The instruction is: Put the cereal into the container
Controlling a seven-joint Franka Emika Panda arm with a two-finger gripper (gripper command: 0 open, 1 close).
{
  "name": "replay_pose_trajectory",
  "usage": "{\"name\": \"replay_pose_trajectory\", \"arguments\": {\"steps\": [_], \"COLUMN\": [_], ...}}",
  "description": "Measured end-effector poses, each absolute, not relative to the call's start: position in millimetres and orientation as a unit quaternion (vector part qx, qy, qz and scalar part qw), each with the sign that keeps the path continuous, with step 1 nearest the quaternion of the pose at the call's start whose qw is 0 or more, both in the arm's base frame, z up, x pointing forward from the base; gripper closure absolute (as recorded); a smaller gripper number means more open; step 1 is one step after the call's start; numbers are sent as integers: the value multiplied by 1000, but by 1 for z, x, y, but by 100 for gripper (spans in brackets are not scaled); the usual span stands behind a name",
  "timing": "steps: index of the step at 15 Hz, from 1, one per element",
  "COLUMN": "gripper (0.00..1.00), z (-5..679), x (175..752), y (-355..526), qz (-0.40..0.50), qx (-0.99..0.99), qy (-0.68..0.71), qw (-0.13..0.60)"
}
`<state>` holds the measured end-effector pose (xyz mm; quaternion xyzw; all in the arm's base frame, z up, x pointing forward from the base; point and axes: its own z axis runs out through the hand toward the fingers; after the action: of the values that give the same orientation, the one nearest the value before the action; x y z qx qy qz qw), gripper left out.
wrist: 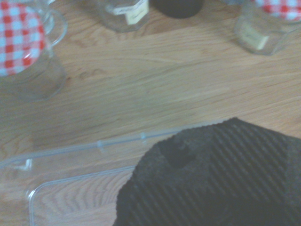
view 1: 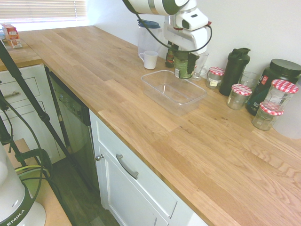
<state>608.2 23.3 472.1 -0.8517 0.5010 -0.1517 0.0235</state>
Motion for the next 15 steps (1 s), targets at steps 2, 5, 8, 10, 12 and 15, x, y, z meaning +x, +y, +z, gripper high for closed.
{"name": "replay_pose_trajectory", "arguments": {"steps": [2, 5, 8, 10, 12, 15], "gripper": [100, 100, 100, 100, 100, 0], "z": [448, 420, 396, 388, 380, 374], "x": [618, 633, 642, 646, 649, 650], "y": [24, 23, 12, 3, -1, -2], "qz": [-143, -133, -127, -125, -122, -115], "qx": [-854, -854, -851, -848, -846, -847], "qy": [500, 502, 509, 516, 519, 520], "qw": [10, 2, -4, -6, -4, -1]}}
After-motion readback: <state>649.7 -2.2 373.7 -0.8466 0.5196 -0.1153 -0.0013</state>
